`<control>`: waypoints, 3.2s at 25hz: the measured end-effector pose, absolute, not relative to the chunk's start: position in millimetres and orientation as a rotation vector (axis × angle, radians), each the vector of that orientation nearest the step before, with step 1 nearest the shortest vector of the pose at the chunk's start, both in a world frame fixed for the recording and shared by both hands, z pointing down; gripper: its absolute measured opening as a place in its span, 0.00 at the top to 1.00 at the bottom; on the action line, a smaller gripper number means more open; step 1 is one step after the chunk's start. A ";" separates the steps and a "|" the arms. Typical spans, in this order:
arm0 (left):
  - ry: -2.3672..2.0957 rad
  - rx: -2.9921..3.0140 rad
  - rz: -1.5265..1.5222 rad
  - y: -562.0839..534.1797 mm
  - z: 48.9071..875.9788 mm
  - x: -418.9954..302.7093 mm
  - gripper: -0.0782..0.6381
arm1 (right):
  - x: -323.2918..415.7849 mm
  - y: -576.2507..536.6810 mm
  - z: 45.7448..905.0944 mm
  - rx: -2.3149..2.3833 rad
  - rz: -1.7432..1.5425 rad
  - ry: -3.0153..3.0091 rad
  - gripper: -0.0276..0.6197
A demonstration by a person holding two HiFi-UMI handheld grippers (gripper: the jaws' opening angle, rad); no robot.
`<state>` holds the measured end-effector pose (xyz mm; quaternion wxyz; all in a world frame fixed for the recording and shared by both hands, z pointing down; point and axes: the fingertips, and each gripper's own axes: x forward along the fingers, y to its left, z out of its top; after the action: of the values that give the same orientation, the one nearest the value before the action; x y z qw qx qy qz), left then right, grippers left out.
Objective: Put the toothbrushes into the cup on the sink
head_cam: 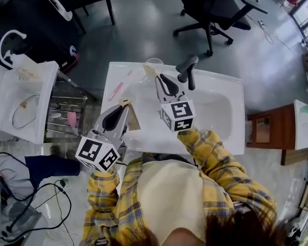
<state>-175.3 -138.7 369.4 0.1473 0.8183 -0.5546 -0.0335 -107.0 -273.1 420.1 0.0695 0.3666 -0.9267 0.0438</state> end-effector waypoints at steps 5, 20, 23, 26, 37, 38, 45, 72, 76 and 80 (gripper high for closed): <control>-1.580 2.369 -0.101 -149.5 365.4 -171.7 0.86 | -96.2 -261.1 415.8 1.069 0.182 -2.802 0.93; -1.627 2.425 -0.072 -189.1 351.9 -179.3 0.86 | -67.5 -225.1 410.6 0.970 0.246 -2.794 0.93; -1.679 2.439 -0.059 -199.9 344.0 -187.4 0.86 | -67.9 -216.8 409.2 0.946 0.253 -2.802 0.93; -1.720 2.449 -0.053 -210.9 334.1 -193.8 0.86 | -67.6 -211.5 408.4 0.939 0.249 -2.802 0.93; -1.834 2.512 -0.079 -244.7 295.4 -204.5 0.86 | -58.3 -206.9 409.9 0.980 0.243 -2.783 0.93; -1.851 2.518 -0.081 -247.5 291.9 -205.5 0.86 | -57.4 -206.1 410.5 0.984 0.246 -2.781 0.93; -1.937 2.523 -0.179 -268.5 268.0 -214.0 0.86 | -54.4 -200.3 415.4 0.990 0.263 -2.769 0.93; -1.753 2.695 -0.321 -302.4 272.6 -163.8 0.86 | -29.0 -198.9 430.3 1.056 0.346 -2.712 0.93; -1.704 2.719 -0.259 -303.1 286.0 -157.1 0.86 | -29.0 -199.1 433.7 1.049 0.356 -2.714 0.93; -1.629 2.766 -0.307 -299.9 285.7 -151.3 0.86 | -30.5 -198.9 435.9 1.042 0.359 -2.715 0.93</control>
<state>-151.3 -299.9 285.7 -0.0415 0.8569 -0.5049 -0.0950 -30.5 -198.9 435.9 0.1057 0.3536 -0.9214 0.1217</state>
